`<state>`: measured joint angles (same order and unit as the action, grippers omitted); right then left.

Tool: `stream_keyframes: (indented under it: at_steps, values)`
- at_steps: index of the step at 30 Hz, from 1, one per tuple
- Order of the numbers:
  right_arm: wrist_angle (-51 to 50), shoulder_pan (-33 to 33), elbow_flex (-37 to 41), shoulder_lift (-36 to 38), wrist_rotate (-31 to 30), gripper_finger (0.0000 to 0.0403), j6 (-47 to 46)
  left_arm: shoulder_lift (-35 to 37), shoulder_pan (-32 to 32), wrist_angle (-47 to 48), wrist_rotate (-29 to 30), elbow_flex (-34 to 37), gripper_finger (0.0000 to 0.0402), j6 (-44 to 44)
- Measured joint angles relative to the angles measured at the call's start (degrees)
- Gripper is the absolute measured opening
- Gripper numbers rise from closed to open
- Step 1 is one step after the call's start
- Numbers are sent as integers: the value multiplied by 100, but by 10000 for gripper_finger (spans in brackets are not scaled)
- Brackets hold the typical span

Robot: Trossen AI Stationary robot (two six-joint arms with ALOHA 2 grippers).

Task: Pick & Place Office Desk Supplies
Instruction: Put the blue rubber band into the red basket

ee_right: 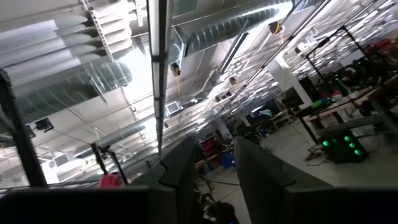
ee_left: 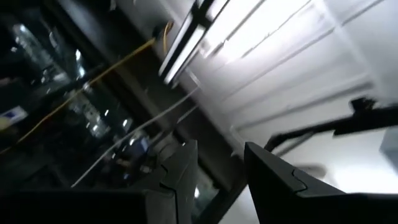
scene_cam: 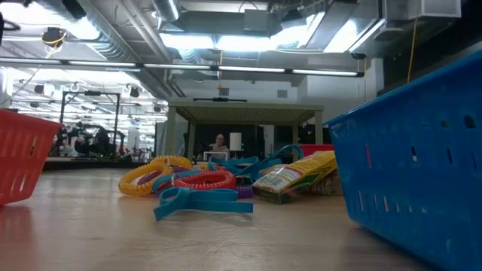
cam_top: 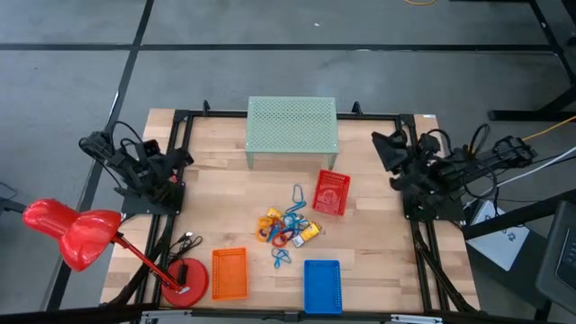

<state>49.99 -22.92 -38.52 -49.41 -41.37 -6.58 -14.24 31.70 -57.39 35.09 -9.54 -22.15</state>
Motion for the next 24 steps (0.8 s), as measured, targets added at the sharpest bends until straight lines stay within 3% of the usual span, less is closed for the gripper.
stream_keyframes:
  at_steps: [9, 12, 17, 24]
  values:
    - [-72, 197, -1074, -809, -22, 114, 344, -595, 0, 3497, 144, -2200, 130, 504]
    - [-287, 193, -1420, -968, -99, 114, 751, -1141, 0, 5048, 339, -3209, 130, 733]
    - [-1050, 195, -1877, -1070, -889, 114, 1152, -2262, 0, 7430, 906, -4811, 130, 1175]
    - [-1384, 195, -1993, -1075, -1390, 114, 1540, -3605, -271, 9160, 1024, -6326, 130, 1531]
